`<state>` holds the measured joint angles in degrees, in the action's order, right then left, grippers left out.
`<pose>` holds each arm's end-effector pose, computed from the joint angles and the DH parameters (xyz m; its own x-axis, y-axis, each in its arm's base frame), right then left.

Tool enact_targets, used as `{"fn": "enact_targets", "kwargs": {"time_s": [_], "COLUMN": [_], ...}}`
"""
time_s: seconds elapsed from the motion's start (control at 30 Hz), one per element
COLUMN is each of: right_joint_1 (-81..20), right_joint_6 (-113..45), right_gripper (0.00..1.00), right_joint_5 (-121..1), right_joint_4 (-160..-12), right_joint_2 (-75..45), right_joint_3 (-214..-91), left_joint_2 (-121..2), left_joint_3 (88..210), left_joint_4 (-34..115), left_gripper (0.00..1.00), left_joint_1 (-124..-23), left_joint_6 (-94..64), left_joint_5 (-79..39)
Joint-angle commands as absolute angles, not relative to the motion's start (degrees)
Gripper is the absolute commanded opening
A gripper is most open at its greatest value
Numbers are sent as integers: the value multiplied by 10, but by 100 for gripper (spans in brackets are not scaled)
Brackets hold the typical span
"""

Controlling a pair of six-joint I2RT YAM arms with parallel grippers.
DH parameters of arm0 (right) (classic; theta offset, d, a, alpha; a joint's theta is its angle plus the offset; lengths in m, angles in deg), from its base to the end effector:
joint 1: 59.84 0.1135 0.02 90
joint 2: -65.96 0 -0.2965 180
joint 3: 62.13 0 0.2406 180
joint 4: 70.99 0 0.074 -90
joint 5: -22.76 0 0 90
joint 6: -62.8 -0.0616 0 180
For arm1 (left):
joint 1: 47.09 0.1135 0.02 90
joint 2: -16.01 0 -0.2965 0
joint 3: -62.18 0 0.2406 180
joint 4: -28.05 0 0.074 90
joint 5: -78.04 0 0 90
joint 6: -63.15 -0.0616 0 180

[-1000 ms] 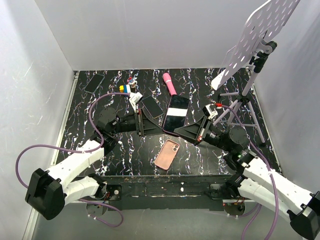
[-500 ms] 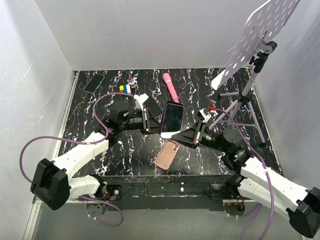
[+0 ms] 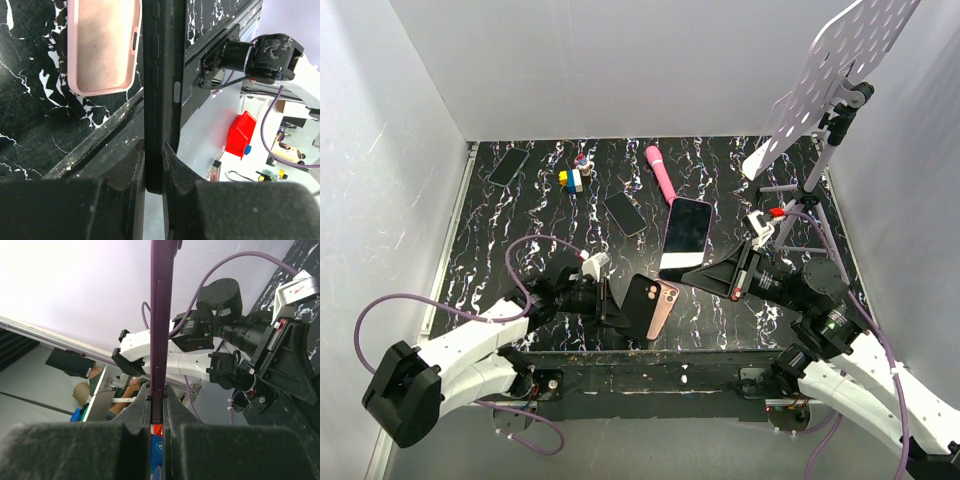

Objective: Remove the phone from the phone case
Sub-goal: Place the phone case at the center of the board.

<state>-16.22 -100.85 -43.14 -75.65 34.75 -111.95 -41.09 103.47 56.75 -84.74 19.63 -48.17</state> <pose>0.0701 0.1016 0.3753 -0.8304 0.4186 -0.3677 -0.4255 -0.0505 0.9035 0.1192 -0.1379 0.2102 -0.9815 0.0182 -0.1908 0.1666 0.5732 -0.8023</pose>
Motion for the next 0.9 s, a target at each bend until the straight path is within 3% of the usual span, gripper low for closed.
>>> {"fn": "enact_targets", "kwargs": {"time_s": [0.0, 0.17, 0.73, 0.77, 0.87], "right_joint_1": [-165, -164, -165, -165, -165], "right_joint_6": [-989, -1000, -1004, -1006, -1007], "right_gripper": [1, 1, 1, 1, 1], "right_joint_5": [-428, -424, -419, -418, -418], "right_joint_4": [-726, -709, -674, -668, -665], "right_joint_2": [335, 330, 312, 308, 303], "right_joint_3": [-1128, -1112, -1084, -1080, -1071], "left_joint_2": [-434, -497, -622, -625, -620], "left_joint_3": [1023, 1036, 1078, 1078, 1082], "left_joint_4": [515, 441, 437, 439, 477], "left_gripper": [0, 0, 0, 5, 47], "left_joint_1": [-858, -866, -880, -879, -880], "left_joint_6": [197, 203, 151, 152, 152], "left_joint_5": [-461, -476, -505, -505, -488]}}
